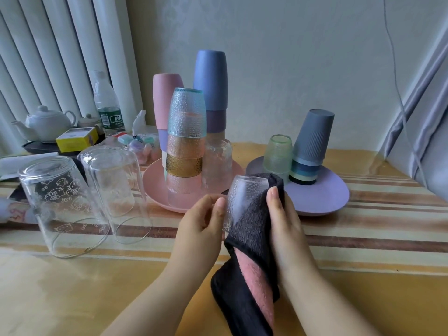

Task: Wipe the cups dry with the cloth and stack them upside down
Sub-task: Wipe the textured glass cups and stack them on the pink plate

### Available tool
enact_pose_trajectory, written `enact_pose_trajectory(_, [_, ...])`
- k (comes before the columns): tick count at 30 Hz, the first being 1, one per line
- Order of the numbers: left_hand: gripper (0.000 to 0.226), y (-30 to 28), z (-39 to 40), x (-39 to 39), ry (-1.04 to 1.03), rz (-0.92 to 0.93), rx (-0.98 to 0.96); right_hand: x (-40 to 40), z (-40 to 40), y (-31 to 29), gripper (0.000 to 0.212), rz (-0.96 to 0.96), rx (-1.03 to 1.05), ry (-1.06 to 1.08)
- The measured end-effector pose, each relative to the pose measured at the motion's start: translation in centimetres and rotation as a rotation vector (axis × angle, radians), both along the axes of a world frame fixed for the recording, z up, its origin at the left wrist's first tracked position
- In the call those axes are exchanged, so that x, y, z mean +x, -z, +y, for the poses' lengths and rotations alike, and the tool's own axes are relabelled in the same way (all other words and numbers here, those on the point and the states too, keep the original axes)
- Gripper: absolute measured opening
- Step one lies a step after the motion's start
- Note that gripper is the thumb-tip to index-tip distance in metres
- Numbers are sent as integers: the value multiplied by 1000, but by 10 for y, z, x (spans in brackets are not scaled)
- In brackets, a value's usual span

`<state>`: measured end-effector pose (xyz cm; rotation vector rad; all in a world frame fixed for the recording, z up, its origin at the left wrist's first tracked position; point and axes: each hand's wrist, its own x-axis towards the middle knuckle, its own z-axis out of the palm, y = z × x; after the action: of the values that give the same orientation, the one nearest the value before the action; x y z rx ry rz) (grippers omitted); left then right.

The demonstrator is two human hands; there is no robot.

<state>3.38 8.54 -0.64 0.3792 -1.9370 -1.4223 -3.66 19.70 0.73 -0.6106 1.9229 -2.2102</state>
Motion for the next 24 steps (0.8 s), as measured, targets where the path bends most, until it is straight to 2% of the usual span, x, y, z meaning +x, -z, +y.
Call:
enact_pose_trajectory(2, [31,1,4,1,81,-40,12,1,-1,0,44,17,1,8])
enact_pose_trajectory(4, [39,0,8,2,196,-67,150,3,0,0,41,24,6,4])
enact_pose_trajectory(7, [48,1,6,0,276,-68,232,5,-1,0,42,27,36,-14])
enact_pose_trajectory(10, [40,-3,1,2,357,-63,315,4,-1,-1,37,2,-13,-46])
enact_pose_trajectory(12, [39,-5,-3,4,425,-68,384,3,-1,-1,45,-37,-48,-124])
enact_pose_trajectory(14, [43,-4,-7,5,483,-77,473,1,-1,-1,58,-157,-125,-276])
enact_pose_trajectory(16, [51,-4,-10,5,533,-73,580,2,0,-3,58,-289,-194,-393])
enact_pose_trajectory(18, [60,-4,-10,4,541,-65,660,3,1,-4,56,-311,-221,-450])
enact_pose_trajectory(20, [60,-5,-6,2,430,-69,612,2,0,-3,61,-274,-199,-418])
enact_pose_trajectory(22, [32,-5,-1,1,244,-37,444,0,-1,-2,61,-163,-145,-304])
enact_pose_trajectory(24, [19,-7,2,1,130,33,307,1,-2,-2,50,-55,-96,-184])
